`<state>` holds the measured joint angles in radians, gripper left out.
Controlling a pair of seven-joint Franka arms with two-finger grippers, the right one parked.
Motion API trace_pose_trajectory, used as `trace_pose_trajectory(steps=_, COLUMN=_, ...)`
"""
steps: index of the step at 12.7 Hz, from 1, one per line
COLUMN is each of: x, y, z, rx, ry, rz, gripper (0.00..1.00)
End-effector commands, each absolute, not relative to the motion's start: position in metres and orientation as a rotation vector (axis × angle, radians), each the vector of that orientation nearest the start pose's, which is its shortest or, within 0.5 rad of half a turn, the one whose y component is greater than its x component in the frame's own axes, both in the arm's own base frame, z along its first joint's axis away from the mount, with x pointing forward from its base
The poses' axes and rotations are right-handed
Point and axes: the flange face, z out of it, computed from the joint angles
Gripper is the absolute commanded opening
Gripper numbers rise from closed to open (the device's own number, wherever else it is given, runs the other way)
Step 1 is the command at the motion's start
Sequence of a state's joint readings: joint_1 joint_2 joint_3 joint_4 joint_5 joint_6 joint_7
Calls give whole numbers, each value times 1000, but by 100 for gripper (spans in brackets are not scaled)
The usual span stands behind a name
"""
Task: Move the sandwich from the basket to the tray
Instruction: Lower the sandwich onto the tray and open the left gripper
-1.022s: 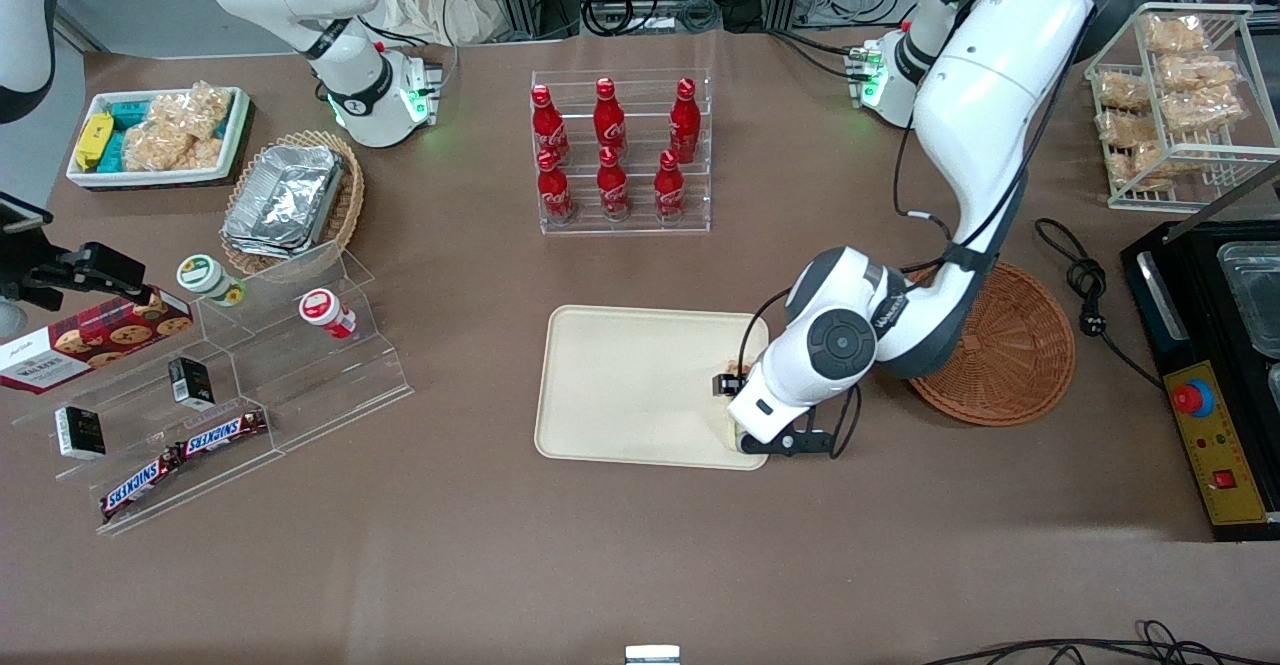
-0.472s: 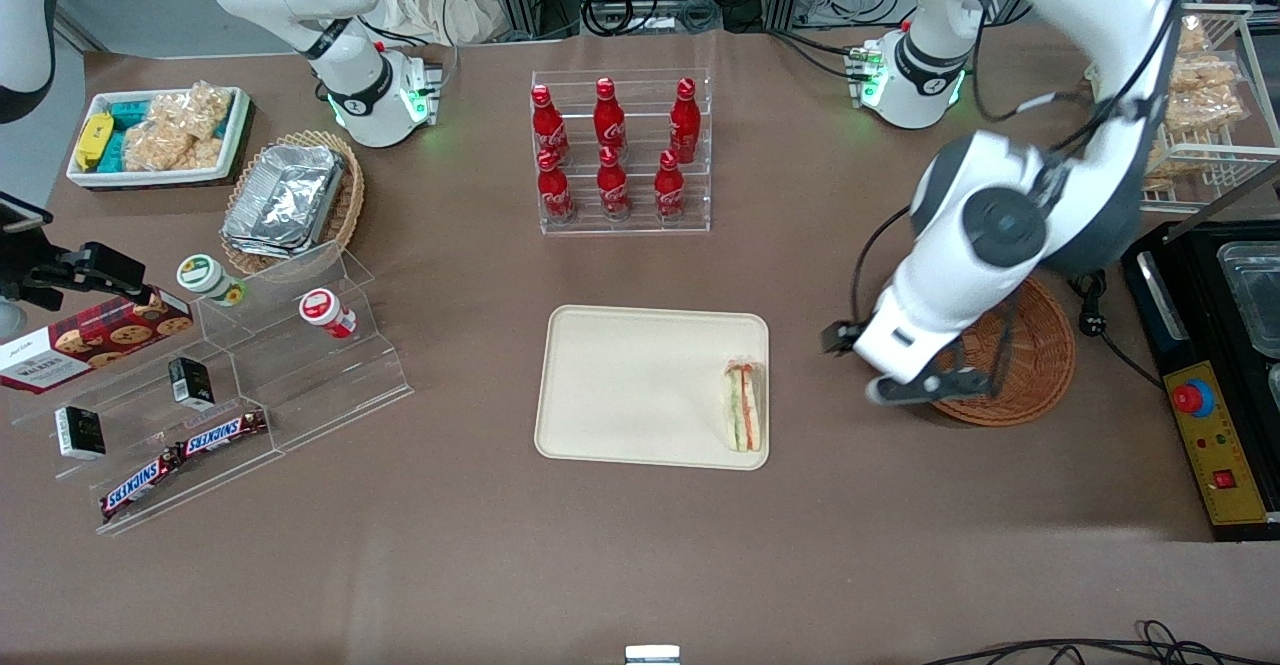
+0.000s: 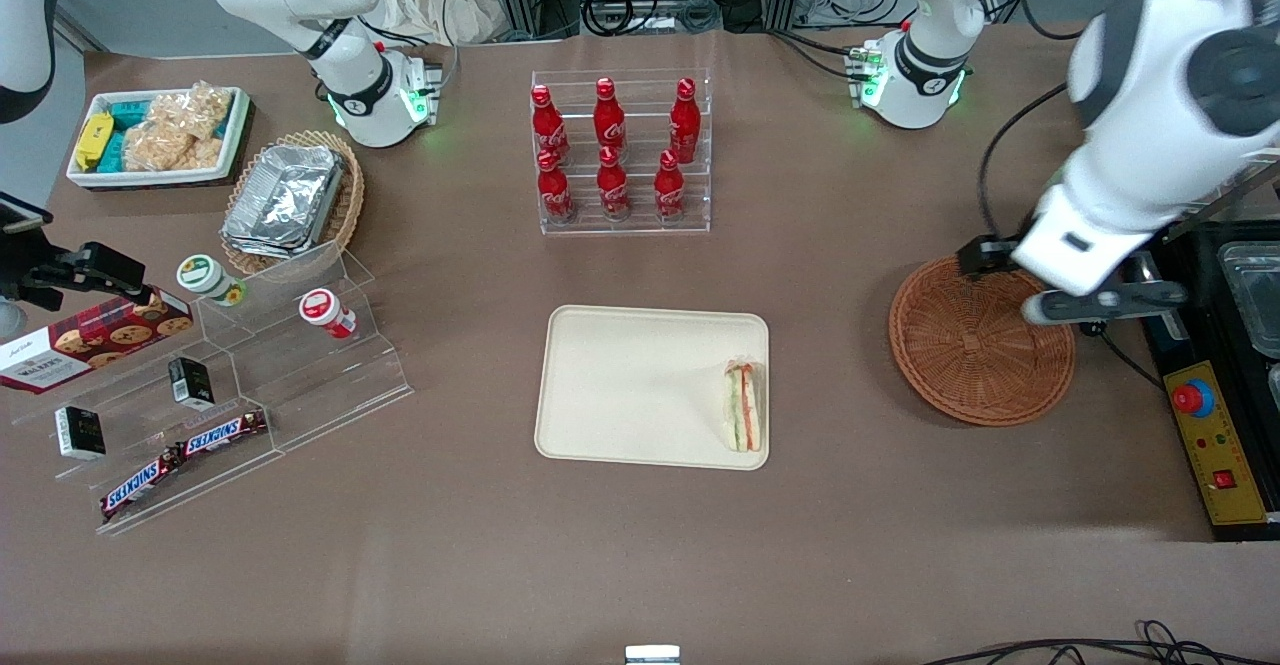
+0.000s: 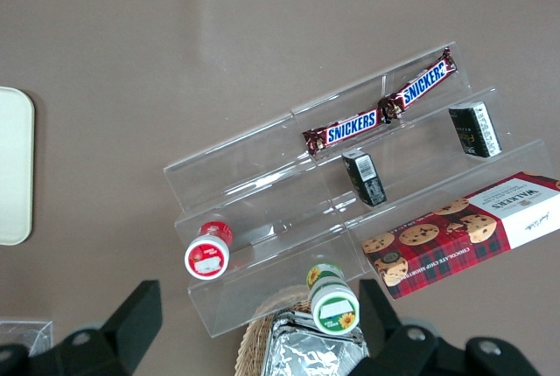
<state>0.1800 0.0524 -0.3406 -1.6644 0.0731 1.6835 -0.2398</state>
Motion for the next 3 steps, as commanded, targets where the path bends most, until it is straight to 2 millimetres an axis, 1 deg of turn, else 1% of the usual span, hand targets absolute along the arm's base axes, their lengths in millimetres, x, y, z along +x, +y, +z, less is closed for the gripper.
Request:
trace_pose_trajectory(steps=1, x=599, y=-22, z=586, rx=-3157, ry=-68, rz=18, gripper=100)
trace_pose_trajectory(steps=2, x=601, y=-9, z=586, rx=-3158, ry=-53, rz=14, gripper=100)
trace_pose_trajectory(steps=3, x=600, y=-3, z=586, rx=-3152, ry=-67, rz=16, gripper=100)
